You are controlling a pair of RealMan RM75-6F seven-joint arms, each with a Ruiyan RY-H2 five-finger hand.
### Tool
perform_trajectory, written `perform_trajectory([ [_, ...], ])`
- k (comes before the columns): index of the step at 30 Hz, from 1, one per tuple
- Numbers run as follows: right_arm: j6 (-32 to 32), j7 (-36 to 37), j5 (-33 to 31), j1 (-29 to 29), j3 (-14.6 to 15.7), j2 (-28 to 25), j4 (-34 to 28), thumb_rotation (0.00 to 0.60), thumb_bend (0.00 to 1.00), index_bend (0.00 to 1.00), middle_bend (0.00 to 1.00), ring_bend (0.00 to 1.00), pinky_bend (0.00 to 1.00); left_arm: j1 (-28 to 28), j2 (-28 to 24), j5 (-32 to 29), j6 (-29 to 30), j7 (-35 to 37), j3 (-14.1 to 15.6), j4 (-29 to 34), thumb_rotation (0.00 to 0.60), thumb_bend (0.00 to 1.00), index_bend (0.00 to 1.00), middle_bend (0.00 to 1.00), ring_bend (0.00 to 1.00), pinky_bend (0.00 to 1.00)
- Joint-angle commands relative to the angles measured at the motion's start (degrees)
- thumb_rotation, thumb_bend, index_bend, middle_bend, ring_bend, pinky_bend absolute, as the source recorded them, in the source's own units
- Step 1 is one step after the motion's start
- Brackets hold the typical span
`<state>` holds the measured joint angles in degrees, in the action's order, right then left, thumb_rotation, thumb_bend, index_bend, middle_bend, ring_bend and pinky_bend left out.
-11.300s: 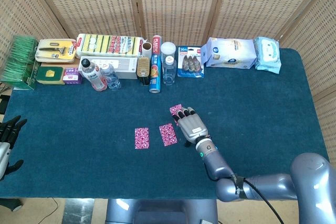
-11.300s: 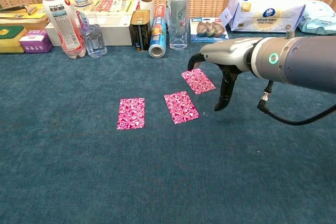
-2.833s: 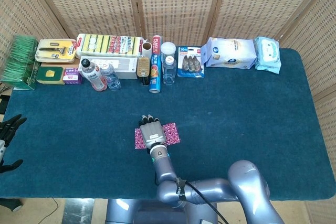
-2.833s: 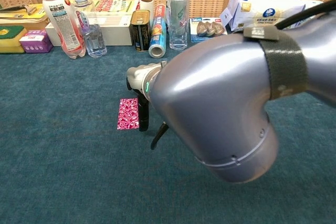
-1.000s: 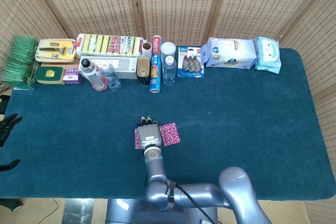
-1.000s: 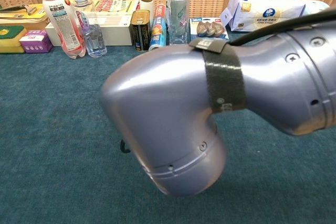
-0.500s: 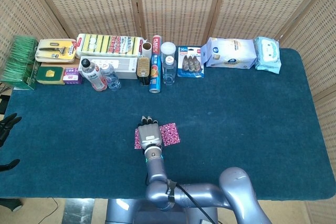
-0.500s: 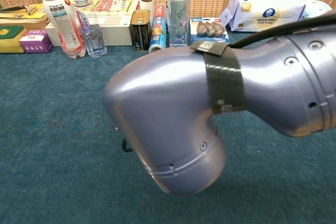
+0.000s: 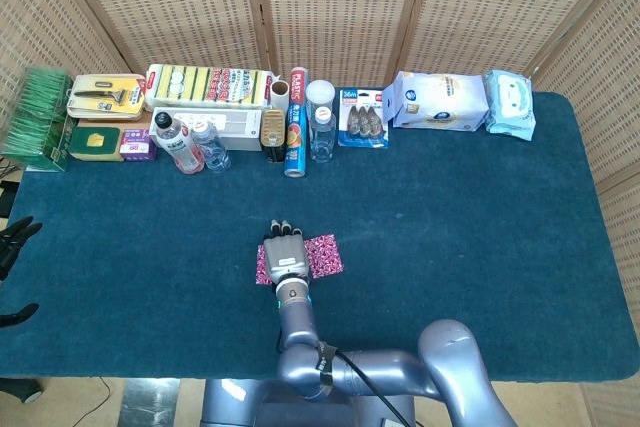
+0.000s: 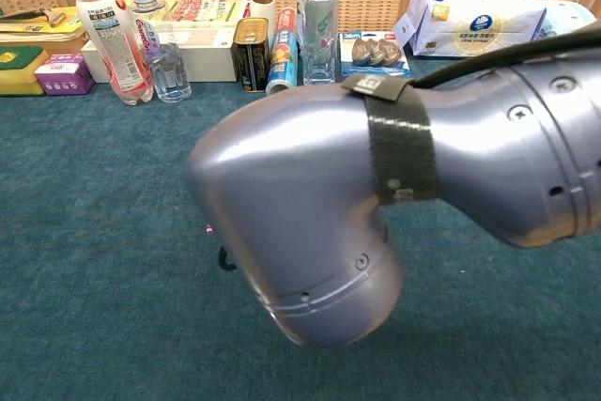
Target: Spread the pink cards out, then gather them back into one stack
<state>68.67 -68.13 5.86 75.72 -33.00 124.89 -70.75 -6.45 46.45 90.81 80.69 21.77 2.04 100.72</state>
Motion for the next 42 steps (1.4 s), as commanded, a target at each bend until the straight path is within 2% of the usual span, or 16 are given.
perform_trajectory([
  [1, 0.0, -0.1, 0.0, 0.0, -0.1, 0.0, 0.0, 0.6, 0.2, 0.41, 0.05, 0.0, 0.15, 0.0, 0.0, 0.0, 0.0, 0.0, 0.0, 0.0, 0.6, 0.05, 0.0, 0.0, 0.0, 0.05],
  [24, 1.1, -0.5, 1.0, -0.9, -0.4, -0.9, -1.7, 0.6, 0.23, 0.47, 0.06, 0.0, 0.15, -0.2, 0.1, -0.1, -0.3, -0.5, -0.1, 0.2, 0.6, 0.05, 0.0, 0.0, 0.0, 0.05],
  [30, 1.8, -1.3, 0.8, -1.9, 0.2, -2.7, -4.3, 0.6, 0.23, 0.47, 0.06, 0.0, 0.15, -0.3, 0.1, -0.3, -0.4, -0.6, -0.1, 0.2, 0.6, 0.05, 0.0, 0.0, 0.0, 0.05],
  [42, 3.1, -2.7, -0.5, -4.5, 1.0, -9.3, -13.4, 0.6, 0.23, 0.47, 0.06, 0.0, 0.15, -0.4, 0.2, -0.7, -0.9, -1.9, -0.2, 0.8, 0.6, 0.05, 0.0, 0.0, 0.0, 0.05],
])
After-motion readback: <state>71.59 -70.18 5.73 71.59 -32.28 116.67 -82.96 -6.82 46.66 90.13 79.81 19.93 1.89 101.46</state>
